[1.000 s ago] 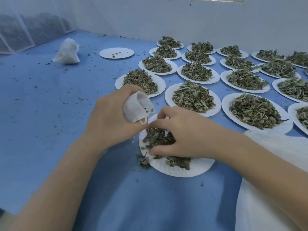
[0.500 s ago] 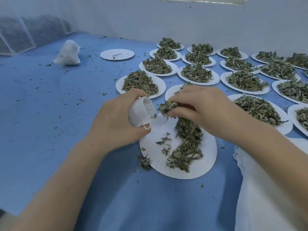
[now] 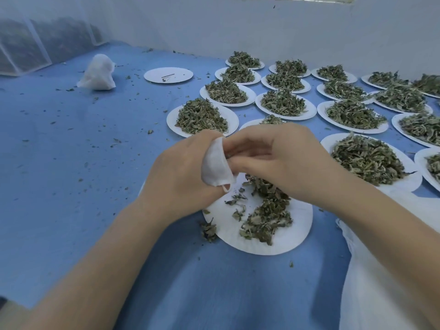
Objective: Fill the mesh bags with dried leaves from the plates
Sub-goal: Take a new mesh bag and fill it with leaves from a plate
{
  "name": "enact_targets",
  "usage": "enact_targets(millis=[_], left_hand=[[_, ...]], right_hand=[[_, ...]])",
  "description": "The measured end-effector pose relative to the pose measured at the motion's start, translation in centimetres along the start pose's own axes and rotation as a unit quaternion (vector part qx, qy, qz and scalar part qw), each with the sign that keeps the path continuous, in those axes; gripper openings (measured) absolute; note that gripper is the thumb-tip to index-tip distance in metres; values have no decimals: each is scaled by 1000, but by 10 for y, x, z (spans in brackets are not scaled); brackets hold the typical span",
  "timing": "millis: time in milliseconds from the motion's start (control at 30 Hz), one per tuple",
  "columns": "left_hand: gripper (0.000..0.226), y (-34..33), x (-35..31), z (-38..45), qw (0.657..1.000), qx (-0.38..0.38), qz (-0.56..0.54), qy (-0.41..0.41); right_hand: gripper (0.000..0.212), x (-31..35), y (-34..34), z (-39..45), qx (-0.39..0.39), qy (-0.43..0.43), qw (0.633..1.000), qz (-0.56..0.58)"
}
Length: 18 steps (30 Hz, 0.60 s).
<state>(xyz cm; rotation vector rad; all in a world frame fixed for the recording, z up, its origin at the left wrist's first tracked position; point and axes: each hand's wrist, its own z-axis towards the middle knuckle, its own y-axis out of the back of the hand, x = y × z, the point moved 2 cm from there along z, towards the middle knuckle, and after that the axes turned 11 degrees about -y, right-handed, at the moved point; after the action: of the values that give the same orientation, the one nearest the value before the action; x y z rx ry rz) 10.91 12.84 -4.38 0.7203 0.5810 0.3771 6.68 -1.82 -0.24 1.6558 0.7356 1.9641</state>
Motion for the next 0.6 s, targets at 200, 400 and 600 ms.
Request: enact_targets(millis=[200, 400, 600], left_hand=[[46, -4, -3, -1, 997, -21, 27, -63], [37, -1, 4, -1, 997, -40, 40, -56], [36, 13, 27, 1, 999, -32, -4, 17]], right_hand=[[17, 11, -26, 3, -132, 100, 960, -225], [22, 6, -20, 5, -33, 94, 982, -164], [10, 3, -11, -13, -76, 136, 978, -137]])
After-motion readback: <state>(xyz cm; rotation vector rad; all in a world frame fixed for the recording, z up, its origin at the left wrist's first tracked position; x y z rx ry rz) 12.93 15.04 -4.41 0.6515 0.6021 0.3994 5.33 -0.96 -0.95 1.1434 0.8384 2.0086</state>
